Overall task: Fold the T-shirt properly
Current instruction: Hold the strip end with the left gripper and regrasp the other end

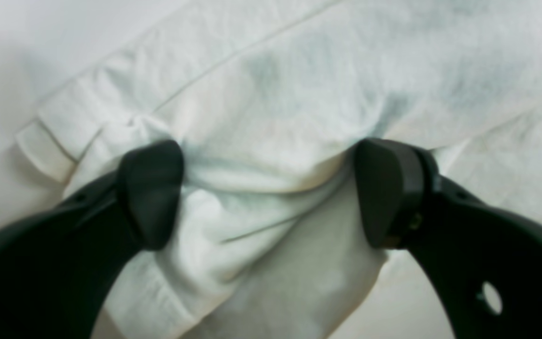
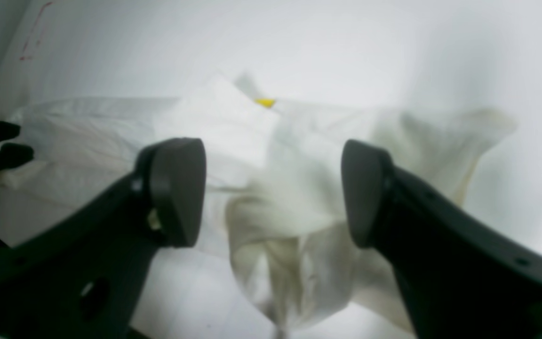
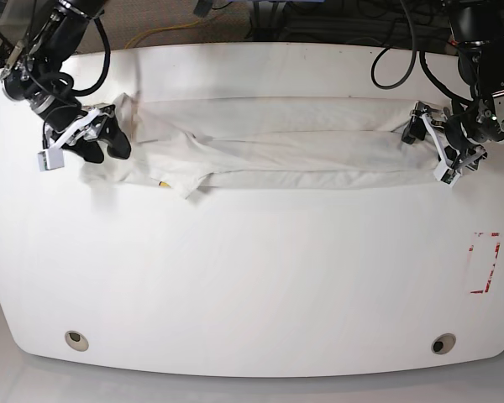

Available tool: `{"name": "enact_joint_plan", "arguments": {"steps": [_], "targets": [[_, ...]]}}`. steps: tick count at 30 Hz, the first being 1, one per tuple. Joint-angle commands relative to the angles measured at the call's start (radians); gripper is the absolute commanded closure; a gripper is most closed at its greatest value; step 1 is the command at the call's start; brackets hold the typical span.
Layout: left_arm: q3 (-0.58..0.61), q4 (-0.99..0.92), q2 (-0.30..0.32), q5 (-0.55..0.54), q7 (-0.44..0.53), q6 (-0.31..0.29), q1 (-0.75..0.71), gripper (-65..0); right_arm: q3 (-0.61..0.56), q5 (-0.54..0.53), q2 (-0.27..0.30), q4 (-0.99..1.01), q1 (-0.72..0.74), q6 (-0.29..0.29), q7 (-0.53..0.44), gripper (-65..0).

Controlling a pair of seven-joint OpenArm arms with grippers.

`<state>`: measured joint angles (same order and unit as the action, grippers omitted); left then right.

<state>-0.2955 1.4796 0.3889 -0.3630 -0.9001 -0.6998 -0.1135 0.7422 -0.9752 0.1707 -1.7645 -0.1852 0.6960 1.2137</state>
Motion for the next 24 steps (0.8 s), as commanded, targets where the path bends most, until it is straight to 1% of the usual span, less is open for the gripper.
{"name": "enact_joint_plan", "arguments": {"steps": [1, 3, 5, 7, 9, 10, 12, 13, 15, 16, 18, 20, 22, 24], "targets": [[-0.005, 0.013, 0.017, -0.001, -0.007, 0.002, 0.010, -53.1, -0.034, 0.031, -0.027, -0.016, 0.008, 0.002, -0.019, -37.1], [-0.005, 0.013, 0.017, -0.001, -0.007, 0.002, 0.010, -53.1, -0.075, 0.081, -0.041, -0.016, 0.011, 0.002, -0.019, -34.1], [-0.005, 0.013, 0.017, -0.001, -0.007, 0.002, 0.010, -53.1, -0.122, 0.149, -0.053, -0.015, 0.014, 0.002, -0.025, -29.5], [-0.005, 0.011, 0.017, 0.000, -0.007, 0.002, 0.010, -53.1, -0.149, 0.247, -0.066, -0.015, 0.014, 0.002, -0.025, -24.1], [-0.005, 0.010, 0.017, 0.002, -0.007, 0.002, 0.007, -53.1, -0.149, 0.310, -0.067, -0.015, 0.014, 0.002, -0.025, -21.9], [-0.005, 0.010, 0.017, 0.003, -0.007, 0.002, 0.004, -53.1, -0.148, 0.358, -0.066, -0.015, 0.011, 0.002, -0.027, -20.8], [-0.006, 0.010, 0.020, 0.005, -0.007, 0.002, 0.004, -53.1, -0.146, 0.425, -0.058, -0.015, 0.003, 0.002, -0.027, -20.8], [-0.006, 0.010, 0.020, 0.005, -0.007, 0.002, 0.004, -53.1, -0.146, 0.448, -0.041, -0.015, -0.006, 0.002, -0.027, -20.8], [-0.006, 0.010, 0.022, 0.005, -0.007, 0.002, 0.002, -53.1, -0.146, 0.482, -0.004, -0.008, -0.027, 0.002, -0.038, -20.8], [-0.006, 0.010, 0.022, 0.005, -0.007, 0.002, 0.002, -53.1, -0.146, 0.487, 0.005, -0.004, -0.035, 0.002, -0.045, -20.8], [-0.009, 0.008, 0.023, 0.005, -0.007, 0.002, 0.002, -53.1, -0.146, 0.494, 0.046, 0.008, -0.053, 0.002, -0.071, -20.8], [-0.011, 0.008, 0.023, 0.005, -0.007, 0.002, 0.002, -53.1, -0.146, 0.487, 0.077, 0.013, -0.070, 0.002, -0.074, -20.8], [-0.011, 0.008, 0.023, 0.005, -0.007, 0.002, 0.002, -53.1, -0.146, 0.485, 0.094, -0.002, -0.086, 0.002, -0.074, -20.8], [-0.011, 0.013, 0.023, 0.005, -0.007, 0.002, 0.002, -53.1, -0.146, 0.467, 0.099, -0.050, -0.093, 0.002, -0.073, -20.8]]}}
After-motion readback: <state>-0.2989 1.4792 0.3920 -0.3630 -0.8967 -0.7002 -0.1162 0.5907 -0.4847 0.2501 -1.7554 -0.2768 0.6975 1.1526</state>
